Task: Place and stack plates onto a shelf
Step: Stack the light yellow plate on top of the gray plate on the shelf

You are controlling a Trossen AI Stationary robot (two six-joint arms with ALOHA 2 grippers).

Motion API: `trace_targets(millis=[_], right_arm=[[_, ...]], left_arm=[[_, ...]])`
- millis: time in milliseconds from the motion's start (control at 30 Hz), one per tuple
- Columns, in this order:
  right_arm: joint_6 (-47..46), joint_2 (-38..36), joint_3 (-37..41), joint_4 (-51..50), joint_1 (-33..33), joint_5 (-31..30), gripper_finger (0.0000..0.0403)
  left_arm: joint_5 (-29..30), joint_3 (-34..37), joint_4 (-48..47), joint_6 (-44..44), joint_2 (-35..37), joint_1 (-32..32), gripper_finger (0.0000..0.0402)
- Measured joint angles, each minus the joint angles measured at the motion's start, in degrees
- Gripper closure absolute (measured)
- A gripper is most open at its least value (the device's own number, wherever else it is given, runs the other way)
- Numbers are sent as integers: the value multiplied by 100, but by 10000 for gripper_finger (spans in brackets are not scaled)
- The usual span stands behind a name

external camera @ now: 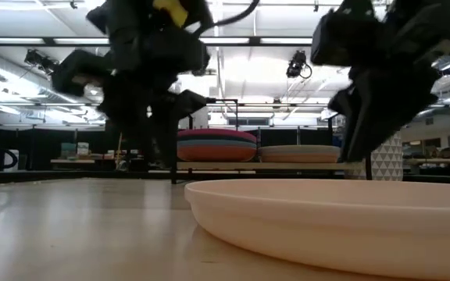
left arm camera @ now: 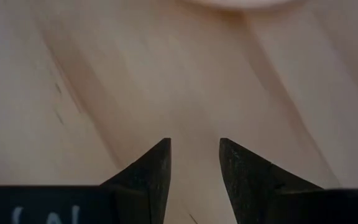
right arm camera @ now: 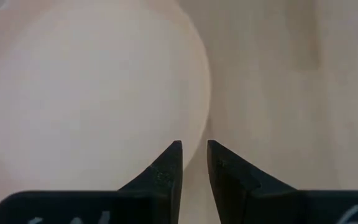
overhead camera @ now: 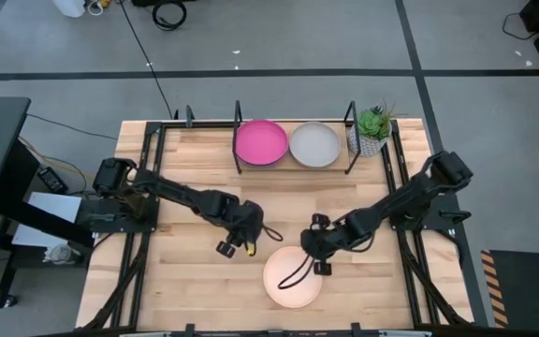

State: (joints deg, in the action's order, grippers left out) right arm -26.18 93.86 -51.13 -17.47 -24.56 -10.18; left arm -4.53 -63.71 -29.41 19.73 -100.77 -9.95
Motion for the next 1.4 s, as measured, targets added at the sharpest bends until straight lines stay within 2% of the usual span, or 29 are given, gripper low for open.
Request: trace_targets(millis=[200,400,567,700,933,1233,1400], right_arm=[[-343,569,-521,-363,36,170,296],[-719,858,-1088,-1438,38,-155,262],[-834,921,-1177,-1441,39,-12,248],[-881,921,-1177,-1395,53,92,252],[-1041,921,-1086,-1229,49,103,275],[-1369,921,-840,-1103,42,282,287],[-1402,921,-840,-1150,42,282,314]], left_arm=[[182,670,714,-110,4,-136,259],[229,1063,1348,-260,46,-132,259],[246,1435,1946,-274,304,-245,260],[347,1676,2368,-369,511,-357,260],[882,1729,2399,-659,708,-659,260],[1156,1729,1710,-1257,839,-908,260],[1215,1730,1476,-1563,894,-1006,260]])
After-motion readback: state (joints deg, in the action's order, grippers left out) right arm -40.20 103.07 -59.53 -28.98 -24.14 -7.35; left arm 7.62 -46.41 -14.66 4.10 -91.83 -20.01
